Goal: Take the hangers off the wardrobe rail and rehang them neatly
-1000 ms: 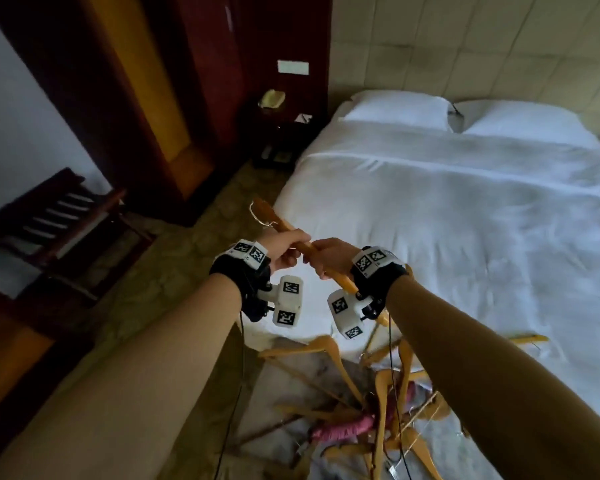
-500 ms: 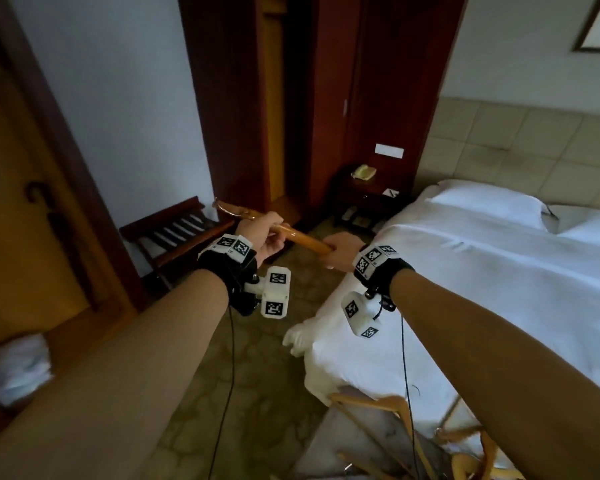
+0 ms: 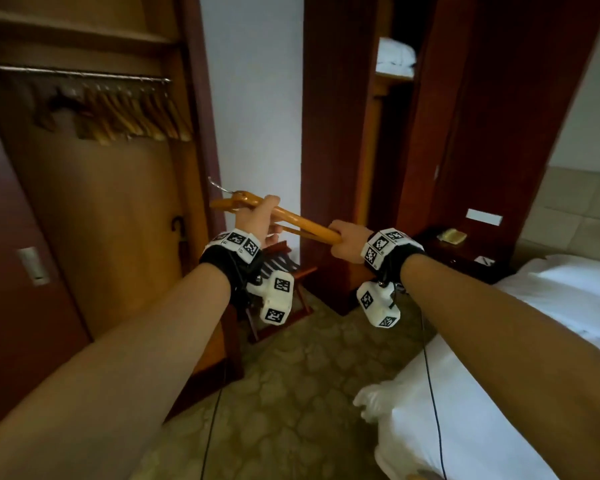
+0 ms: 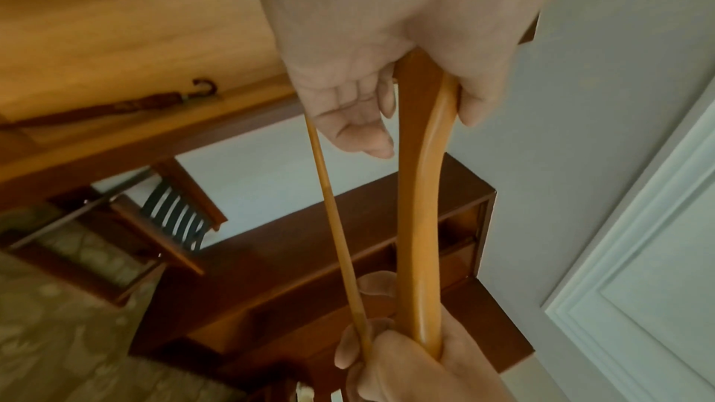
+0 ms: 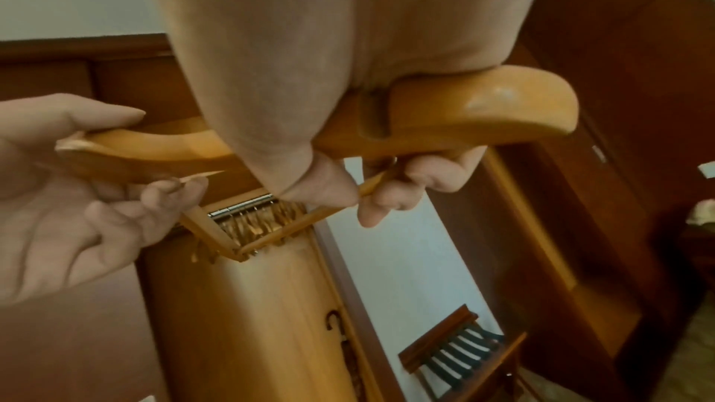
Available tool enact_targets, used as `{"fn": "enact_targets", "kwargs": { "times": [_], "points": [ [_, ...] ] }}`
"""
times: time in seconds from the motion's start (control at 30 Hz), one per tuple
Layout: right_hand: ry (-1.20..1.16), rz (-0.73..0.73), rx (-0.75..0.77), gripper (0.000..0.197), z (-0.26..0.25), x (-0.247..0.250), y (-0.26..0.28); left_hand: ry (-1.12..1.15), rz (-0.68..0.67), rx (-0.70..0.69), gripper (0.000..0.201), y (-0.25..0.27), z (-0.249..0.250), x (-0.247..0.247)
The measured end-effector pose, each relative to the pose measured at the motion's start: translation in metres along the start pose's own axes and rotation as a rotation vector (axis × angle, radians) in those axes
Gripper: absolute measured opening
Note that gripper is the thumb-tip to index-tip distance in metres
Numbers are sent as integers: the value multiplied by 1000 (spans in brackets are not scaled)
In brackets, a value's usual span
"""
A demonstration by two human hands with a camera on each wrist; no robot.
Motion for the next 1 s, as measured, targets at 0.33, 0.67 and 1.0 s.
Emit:
{"fn": "enact_targets", "kwargs": {
  "times": [0.33,0.67,1.0],
  "points": [
    [-387,-41,171,32,-101,8,-88,-266,55,-103,49,-22,74,65],
    [-850,-114,334,50,-195,7,-203,-372,172,-90,45,-87,131,110],
    [-1028,-129,368,34,-247,1,-289,-383,343,-72,35,-135,167,164]
  ]
}}
Point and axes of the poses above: each hand's wrist, its own y-axis away from the middle knuckle, its own x-axis out of the back of the hand, z = x × y, the point moved 7 cm from there along -y, towards the middle knuckle, and after that the axes turned 10 degrees about x, right-handed, at the moved point
